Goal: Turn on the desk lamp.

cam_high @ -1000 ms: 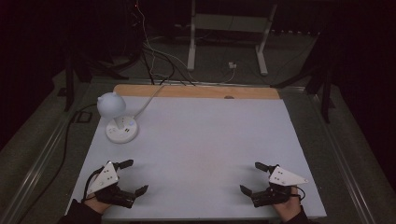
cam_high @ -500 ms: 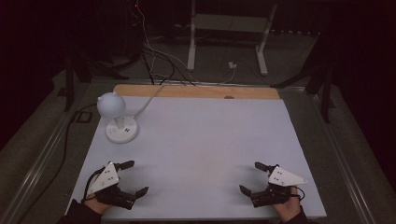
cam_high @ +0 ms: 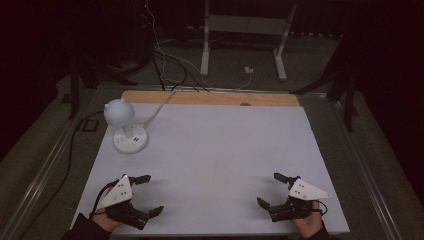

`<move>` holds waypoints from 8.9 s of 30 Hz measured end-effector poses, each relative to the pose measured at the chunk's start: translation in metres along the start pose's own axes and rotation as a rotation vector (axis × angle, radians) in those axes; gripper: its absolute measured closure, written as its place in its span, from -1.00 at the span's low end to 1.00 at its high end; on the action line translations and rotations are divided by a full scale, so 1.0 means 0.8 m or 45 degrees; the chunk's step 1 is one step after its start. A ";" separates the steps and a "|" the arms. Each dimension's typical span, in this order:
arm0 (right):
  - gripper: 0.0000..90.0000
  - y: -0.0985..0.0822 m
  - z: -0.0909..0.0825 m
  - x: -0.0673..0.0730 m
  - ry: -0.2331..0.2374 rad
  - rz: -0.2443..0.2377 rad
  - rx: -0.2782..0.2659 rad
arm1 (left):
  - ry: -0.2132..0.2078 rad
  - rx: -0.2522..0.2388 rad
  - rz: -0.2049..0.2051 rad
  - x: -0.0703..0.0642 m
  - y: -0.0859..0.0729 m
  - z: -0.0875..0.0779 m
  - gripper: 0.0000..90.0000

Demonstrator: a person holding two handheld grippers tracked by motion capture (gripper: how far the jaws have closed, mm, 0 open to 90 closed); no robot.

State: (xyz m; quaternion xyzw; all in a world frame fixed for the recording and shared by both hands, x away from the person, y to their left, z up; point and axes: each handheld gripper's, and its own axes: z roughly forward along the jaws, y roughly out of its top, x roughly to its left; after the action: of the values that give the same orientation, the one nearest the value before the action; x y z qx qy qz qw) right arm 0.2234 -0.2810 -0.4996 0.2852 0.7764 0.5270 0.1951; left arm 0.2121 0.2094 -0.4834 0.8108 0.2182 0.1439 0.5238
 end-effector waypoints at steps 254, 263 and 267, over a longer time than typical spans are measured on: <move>-1.00 0.000 0.001 -0.005 0.027 0.069 -0.021 | 0.963 0.213 -0.634 0.128 0.027 0.021 -0.97; -1.00 0.001 0.001 -0.004 0.033 0.065 -0.023 | 0.871 0.221 -0.602 0.107 0.034 0.019 -0.99; -1.00 0.000 0.001 -0.004 0.034 0.067 -0.021 | 0.828 0.229 -0.587 0.098 0.035 0.019 -0.99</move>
State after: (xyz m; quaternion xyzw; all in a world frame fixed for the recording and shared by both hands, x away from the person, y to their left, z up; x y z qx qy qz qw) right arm 0.2266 -0.2823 -0.4997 0.2969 0.7669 0.5420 0.1731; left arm 0.2927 0.2269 -0.4640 0.6955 0.5602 0.2518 0.3730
